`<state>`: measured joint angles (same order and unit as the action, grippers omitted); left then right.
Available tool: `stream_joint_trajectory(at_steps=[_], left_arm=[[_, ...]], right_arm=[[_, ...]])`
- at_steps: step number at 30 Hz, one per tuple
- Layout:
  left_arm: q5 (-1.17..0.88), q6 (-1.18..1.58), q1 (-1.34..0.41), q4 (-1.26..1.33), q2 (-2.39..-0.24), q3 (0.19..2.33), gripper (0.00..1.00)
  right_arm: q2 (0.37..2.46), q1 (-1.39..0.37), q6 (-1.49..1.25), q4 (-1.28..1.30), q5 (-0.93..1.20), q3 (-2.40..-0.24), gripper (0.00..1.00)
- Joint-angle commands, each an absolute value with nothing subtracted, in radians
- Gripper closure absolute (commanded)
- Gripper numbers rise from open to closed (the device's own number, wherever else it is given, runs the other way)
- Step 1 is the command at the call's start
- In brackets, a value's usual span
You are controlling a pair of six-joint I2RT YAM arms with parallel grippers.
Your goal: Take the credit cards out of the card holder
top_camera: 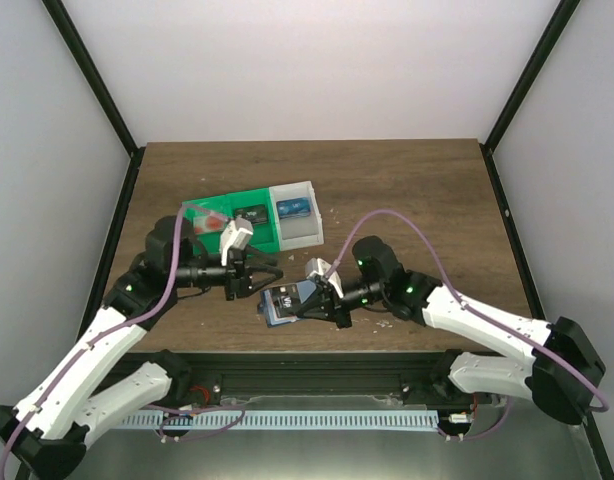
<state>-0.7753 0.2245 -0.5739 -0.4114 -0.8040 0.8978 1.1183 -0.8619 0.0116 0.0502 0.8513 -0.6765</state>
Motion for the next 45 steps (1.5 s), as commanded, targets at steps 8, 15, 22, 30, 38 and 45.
stream_joint_trajectory(at_steps=[8,15,22,30,38,45], left_arm=[[-0.954,0.047,-0.572,-0.655,-0.888,0.917,0.76],[-0.934,-0.016,-0.572,-0.744,-0.912,0.924,0.87],[-0.878,-0.016,-0.572,-0.743,-0.923,0.923,0.79],[-0.844,0.02,-0.572,-0.702,-0.906,0.956,0.72],[-0.833,0.017,-0.572,-0.719,-0.926,0.963,0.69],[-0.858,0.001,-0.572,-0.73,-0.928,0.956,0.75]], right_arm=[[1.232,-0.87,0.005,0.222,0.987,-0.813,0.99],[1.23,-0.87,-0.002,0.207,0.97,-0.802,1.0],[1.226,-0.871,0.004,0.209,0.972,-0.801,1.0],[1.234,-0.87,0.027,0.241,0.98,-0.788,1.0],[1.229,-0.87,0.033,0.243,0.99,-0.784,0.99],[1.225,-0.87,0.018,0.237,0.965,-0.789,0.99]])
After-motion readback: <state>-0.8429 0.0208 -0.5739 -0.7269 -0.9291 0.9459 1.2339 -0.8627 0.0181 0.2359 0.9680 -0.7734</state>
